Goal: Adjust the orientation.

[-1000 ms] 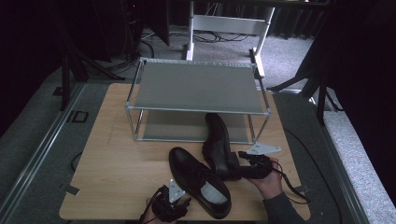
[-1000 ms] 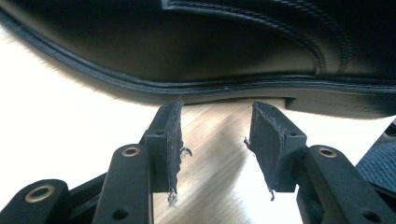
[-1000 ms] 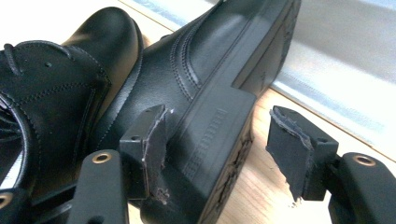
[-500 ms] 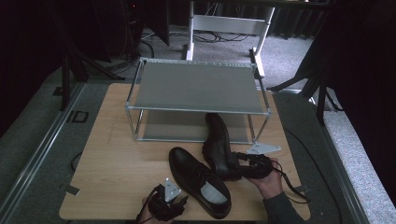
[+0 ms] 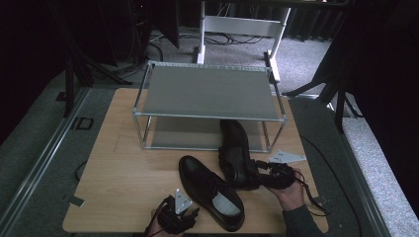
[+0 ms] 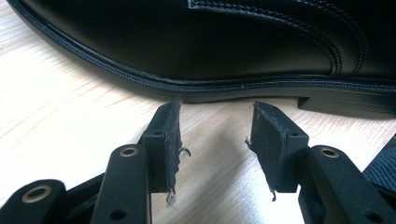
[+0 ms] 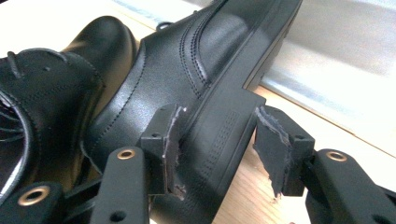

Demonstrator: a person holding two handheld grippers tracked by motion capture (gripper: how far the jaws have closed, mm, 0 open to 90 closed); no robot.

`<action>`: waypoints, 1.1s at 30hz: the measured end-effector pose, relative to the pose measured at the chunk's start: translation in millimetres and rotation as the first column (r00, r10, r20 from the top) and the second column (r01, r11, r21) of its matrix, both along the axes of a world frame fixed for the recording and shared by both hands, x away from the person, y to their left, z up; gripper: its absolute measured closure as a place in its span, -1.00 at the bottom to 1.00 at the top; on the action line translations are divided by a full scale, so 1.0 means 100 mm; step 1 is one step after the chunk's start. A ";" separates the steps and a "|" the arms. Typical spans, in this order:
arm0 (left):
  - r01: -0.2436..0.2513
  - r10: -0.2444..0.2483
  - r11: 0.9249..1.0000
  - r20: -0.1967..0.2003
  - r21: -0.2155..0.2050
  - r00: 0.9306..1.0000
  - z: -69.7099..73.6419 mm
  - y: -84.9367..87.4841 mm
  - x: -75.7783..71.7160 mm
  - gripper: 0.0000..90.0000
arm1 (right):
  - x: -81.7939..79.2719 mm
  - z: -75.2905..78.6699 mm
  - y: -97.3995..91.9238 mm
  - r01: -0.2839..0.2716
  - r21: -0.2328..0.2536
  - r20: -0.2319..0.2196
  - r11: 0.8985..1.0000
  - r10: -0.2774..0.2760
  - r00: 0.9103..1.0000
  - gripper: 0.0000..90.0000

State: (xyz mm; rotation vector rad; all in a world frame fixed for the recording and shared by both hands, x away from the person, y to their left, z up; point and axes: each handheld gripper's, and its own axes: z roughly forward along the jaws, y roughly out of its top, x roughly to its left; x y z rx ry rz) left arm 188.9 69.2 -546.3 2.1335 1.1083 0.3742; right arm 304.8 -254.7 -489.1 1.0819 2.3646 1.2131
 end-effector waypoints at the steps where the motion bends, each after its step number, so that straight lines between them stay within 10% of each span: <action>1: 0.001 -0.001 1.000 -0.001 0.000 1.000 0.00 -0.01 0.00 0.18 | 0.00 0.01 -0.02 0.005 -0.001 0.004 1.000 -0.005 1.000 0.14; 24: 0.018 -0.018 1.000 -0.002 -0.003 1.000 -0.01 -0.09 0.05 0.18 | 0.09 -0.04 -0.66 0.194 -0.037 -0.070 0.980 -0.196 0.978 0.29; 33: 0.015 -0.015 1.000 0.001 -0.003 1.000 -0.01 -0.08 0.07 0.18 | 0.19 0.18 -0.41 0.172 -0.023 0.000 0.985 -0.172 0.985 0.07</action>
